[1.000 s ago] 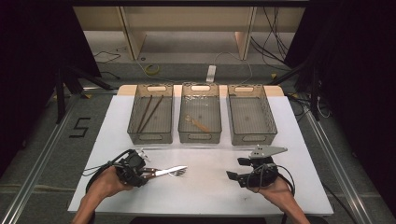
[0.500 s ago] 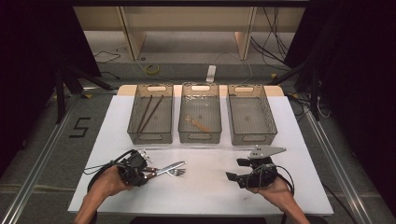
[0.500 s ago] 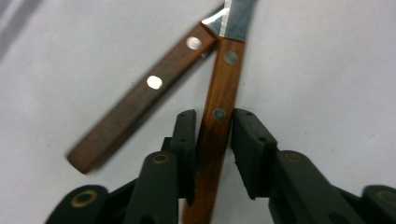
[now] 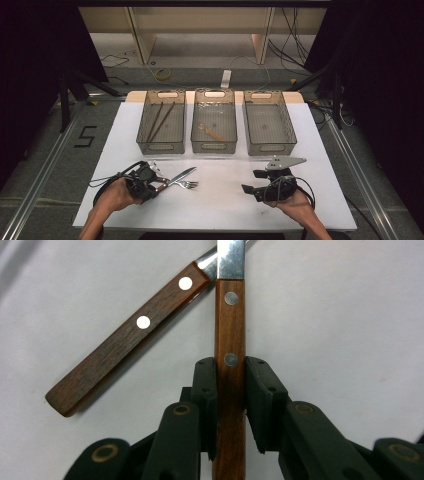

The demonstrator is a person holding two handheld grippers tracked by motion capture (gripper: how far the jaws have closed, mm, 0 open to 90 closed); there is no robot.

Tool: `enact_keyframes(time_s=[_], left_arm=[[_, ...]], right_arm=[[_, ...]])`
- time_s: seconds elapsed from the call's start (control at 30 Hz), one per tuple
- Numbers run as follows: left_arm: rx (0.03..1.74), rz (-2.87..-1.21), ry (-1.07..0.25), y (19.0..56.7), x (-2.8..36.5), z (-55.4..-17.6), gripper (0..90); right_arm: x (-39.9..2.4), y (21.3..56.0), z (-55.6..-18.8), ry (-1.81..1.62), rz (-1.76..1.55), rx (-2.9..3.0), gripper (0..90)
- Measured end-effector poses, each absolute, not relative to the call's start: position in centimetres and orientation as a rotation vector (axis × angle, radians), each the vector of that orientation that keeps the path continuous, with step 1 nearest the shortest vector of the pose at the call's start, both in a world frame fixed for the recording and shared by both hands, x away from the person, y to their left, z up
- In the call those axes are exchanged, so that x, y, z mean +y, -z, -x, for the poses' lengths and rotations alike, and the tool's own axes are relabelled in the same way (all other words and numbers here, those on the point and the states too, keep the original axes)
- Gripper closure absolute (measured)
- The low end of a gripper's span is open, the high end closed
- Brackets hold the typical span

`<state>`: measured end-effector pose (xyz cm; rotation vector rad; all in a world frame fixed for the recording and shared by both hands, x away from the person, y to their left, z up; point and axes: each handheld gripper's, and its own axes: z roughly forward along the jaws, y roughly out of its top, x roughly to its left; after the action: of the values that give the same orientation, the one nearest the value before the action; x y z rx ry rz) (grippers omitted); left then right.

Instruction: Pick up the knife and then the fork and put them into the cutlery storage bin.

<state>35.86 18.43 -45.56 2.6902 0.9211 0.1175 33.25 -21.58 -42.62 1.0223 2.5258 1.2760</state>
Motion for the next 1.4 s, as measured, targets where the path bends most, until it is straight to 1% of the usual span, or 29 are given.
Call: enact_keyframes(time_s=[0.1,0.13,0.3,0.7,1.4], left_arm=[[0.924,-2.632,-0.113,44.7,18.2,-35.7,75.4],[0.912,-2.625,-0.090,44.5,18.1,-35.7,75.4],[0.872,-2.616,-0.056,44.0,17.1,-35.2,75.4],[0.755,-2.651,0.009,43.3,13.8,-35.1,75.4],[0.538,-2.716,0.057,42.6,6.9,-34.7,75.4]], right_arm=[[-21.6,42.6,-33.2,-1.285,-1.013,2.527,31.5],[-21.5,42.5,-33.2,-1.290,-1.008,2.527,31.5],[-21.2,42.2,-32.9,-1.312,-0.971,2.524,31.5],[-18.6,41.3,-31.6,-1.313,-0.796,2.555,31.5],[-14.8,42.2,-30.6,-1.174,-0.520,2.638,32.1]])
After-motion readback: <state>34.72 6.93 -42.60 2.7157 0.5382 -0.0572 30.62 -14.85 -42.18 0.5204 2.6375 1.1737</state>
